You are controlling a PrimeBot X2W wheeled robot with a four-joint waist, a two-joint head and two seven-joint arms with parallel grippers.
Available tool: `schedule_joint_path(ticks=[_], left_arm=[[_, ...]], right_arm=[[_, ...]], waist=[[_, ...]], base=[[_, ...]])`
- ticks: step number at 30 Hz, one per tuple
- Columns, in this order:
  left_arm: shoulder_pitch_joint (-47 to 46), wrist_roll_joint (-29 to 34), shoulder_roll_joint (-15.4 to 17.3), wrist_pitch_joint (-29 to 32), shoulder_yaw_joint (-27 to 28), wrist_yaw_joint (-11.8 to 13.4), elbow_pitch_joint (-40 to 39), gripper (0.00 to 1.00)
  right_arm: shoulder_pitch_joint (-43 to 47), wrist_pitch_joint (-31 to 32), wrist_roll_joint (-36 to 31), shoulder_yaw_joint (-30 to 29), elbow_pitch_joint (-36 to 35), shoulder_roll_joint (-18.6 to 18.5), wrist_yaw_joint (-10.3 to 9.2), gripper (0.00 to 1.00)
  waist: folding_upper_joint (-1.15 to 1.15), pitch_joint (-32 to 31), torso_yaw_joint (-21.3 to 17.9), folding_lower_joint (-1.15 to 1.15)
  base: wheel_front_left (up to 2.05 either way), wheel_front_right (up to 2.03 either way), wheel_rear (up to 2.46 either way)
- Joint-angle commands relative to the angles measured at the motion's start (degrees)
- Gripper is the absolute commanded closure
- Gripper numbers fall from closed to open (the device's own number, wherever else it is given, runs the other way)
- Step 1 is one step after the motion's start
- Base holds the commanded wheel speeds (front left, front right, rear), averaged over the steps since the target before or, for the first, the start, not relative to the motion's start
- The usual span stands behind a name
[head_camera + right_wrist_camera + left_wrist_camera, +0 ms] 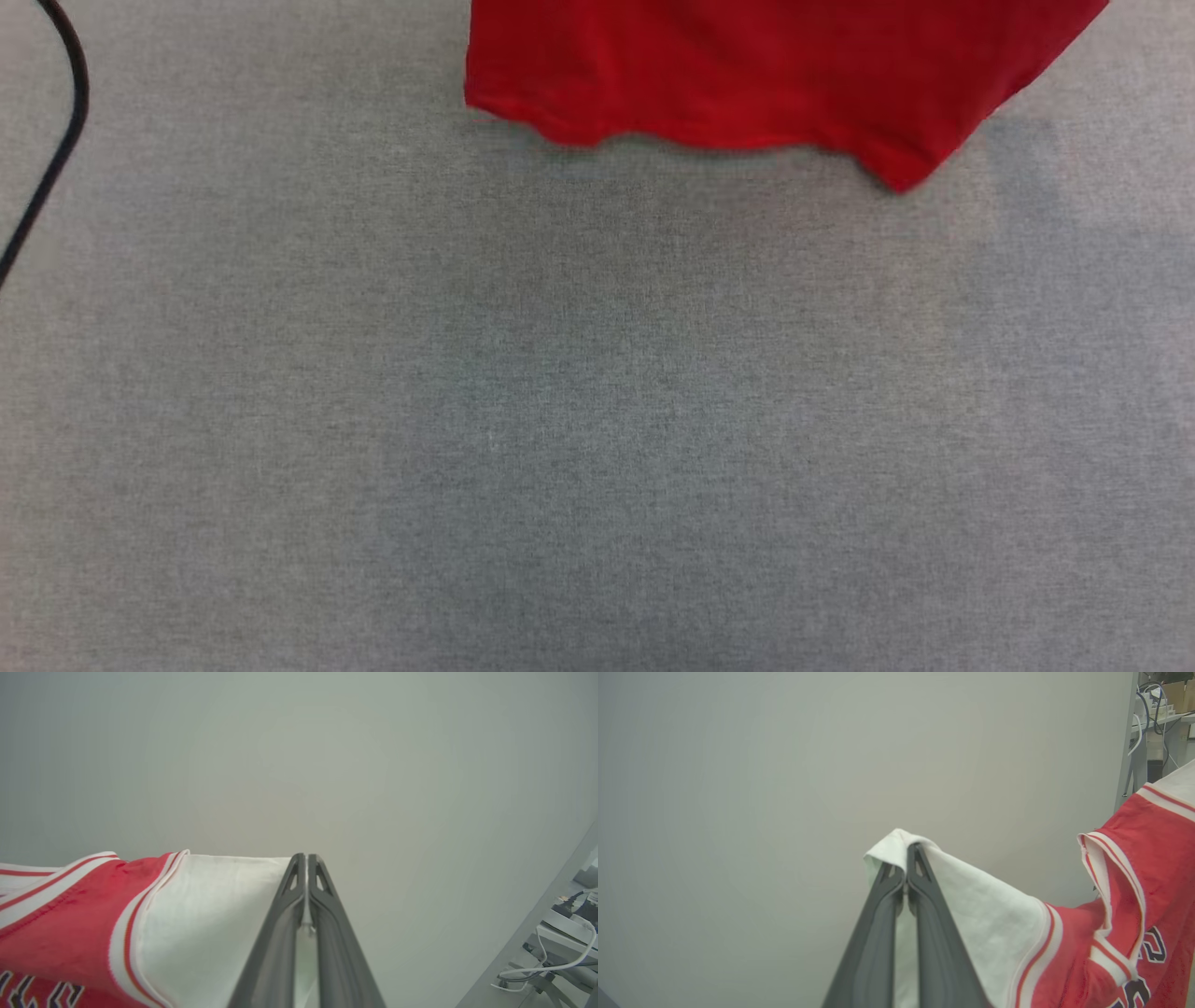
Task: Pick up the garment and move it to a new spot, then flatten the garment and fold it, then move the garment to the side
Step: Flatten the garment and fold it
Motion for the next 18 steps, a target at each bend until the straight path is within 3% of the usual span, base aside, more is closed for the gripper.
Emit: schedule_joint_path(ticks=[1,6,13,18], left_arm=[[-3.08,1.21,-0.79,-0.94,0.21,-0.51,1.88,1.0],[-11.13,3.24,-2.01,-3.7,0.46,-1.2,8.84,1.0],[-16.47,2.78,-3.07,-6.65,0.28,-1.86,15.53,1.0],[-13.98,1.36,-3.27,-8.56,-0.86,-2.02,18.51,1.0]], right_arm=[[-4.06,-1.4,-1.24,1.3,2.34,0.75,-0.03,1.0],[-17.23,-6.06,-4.03,4.9,10.72,3.07,-0.03,1.0],[-28.97,-12.52,-6.12,10.4,21.65,6.13,-0.03,1.0],[-28.89,-16.17,-4.74,14.25,27.31,8.2,-0.03,1.0]], waist=[[0.0,3.73,-0.72,-0.01],[0.0,5.91,-1.23,-0.01],[0.0,8.76,-1.52,-0.01],[0.0,10.46,-1.59,-0.01]], base=[[0.0,0.0,0.0],[0.0,0.0,0.0],[0.0,0.0,0.0],[0.0,0.0,0.0]])
